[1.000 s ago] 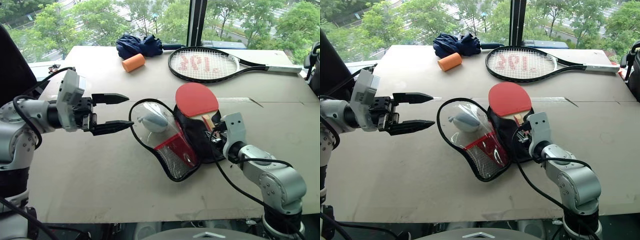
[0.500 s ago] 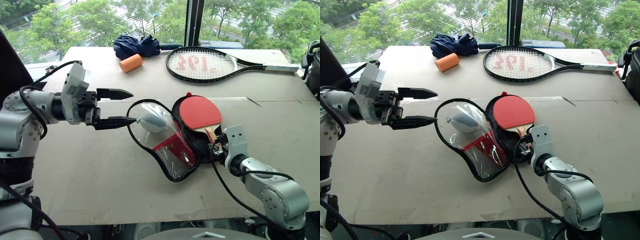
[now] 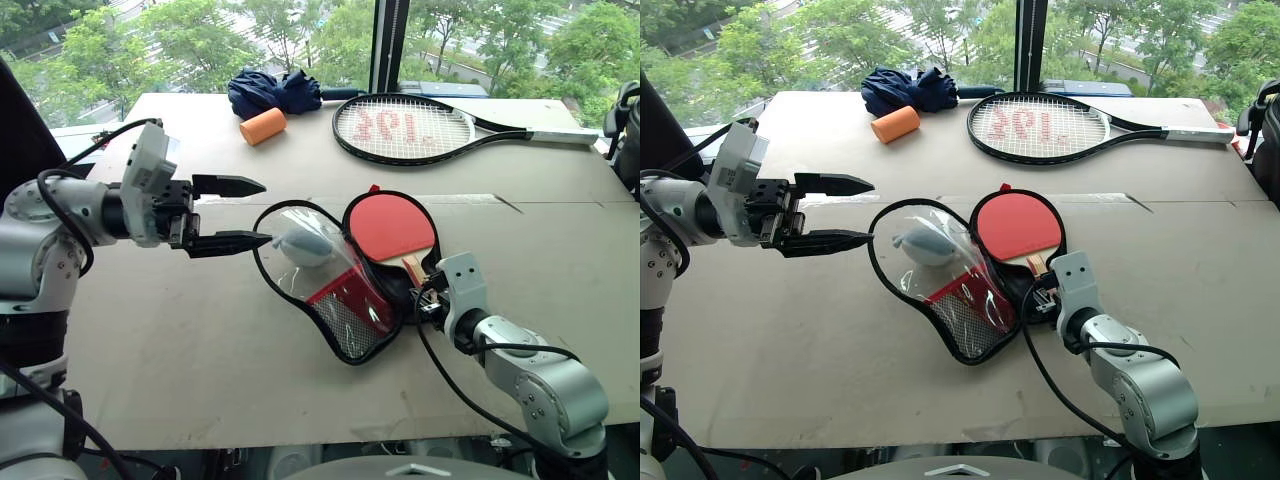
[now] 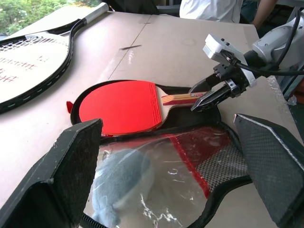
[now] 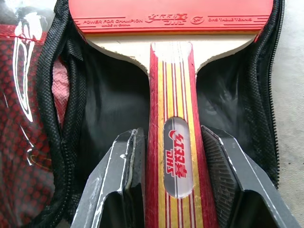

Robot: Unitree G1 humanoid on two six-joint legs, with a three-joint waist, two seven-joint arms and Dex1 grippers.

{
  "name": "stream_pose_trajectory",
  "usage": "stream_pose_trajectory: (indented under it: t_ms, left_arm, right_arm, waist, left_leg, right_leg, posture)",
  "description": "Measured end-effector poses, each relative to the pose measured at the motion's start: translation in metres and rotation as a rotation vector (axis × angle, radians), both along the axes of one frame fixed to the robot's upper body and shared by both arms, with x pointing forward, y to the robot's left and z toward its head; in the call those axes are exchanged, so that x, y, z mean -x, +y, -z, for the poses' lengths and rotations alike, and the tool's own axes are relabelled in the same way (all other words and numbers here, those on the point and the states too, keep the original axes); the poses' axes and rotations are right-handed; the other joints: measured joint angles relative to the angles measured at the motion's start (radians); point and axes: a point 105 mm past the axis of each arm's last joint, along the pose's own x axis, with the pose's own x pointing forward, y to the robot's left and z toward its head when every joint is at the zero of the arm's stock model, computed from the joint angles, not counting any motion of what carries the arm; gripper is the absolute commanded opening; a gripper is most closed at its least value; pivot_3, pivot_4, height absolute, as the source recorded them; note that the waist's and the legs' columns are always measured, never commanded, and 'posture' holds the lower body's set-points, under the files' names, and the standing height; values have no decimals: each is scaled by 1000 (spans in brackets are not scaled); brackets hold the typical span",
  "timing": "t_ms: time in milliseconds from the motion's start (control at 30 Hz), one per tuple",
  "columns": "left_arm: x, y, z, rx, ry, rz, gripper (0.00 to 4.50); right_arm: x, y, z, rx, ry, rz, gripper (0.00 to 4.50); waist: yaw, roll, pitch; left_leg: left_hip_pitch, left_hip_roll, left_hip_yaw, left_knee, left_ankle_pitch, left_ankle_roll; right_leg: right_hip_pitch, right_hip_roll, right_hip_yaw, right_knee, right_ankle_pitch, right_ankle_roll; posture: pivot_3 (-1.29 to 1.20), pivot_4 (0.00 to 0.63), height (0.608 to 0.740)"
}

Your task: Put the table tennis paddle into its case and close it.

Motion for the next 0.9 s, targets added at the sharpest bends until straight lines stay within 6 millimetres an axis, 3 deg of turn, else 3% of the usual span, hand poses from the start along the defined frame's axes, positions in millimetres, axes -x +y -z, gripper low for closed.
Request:
stream_pose_trajectory:
  t_ms: [367,400,533,567,900]
  left_arm:
    - [-1,-1,-1,-1,-2,-1,4500]
    - [-1,-1,-1,-1,-2,-2,4500]
    - [-1,-1,-1,-1,-2,-5,4500]
    - [-2,-1,-1,-1,-2,-6,4500]
    - [-2,-4,0,4,-2,-5,4500]
  right_arm:
    - [-4,-1,3,3,3,11,1156]
    - [-4,-2,3,4,3,11,2155]
    - [-5,0,-1,-5,-12,2,3736]
    - [-5,0,-2,-11,-17,-6,4373]
    - [-3,-18,-39,-60,-162,-84,4373]
  waist:
    - [0,0,0]
    - [0,0,0]
    - [0,0,0]
    - [1,0,0]
    - [2,-1,-1]
  left_leg:
    - [0,0,0,0,0,0]
    - [0,0,0,0,0,0]
    - [0,0,0,0,0,0]
    - [0,0,0,0,0,0]
    - [0,0,0,1,0,0]
  right_leg:
    - [0,0,0,0,0,0]
    - [0,0,0,0,0,0]
    - [0,0,0,0,0,0]
    - [0,0,0,0,0,0]
    - [1,0,0,0,0,1]
  posture:
    - [0,150,740]
    - [0,150,740]
    - [0,150,740]
    - [0,150,740]
    - [0,150,740]
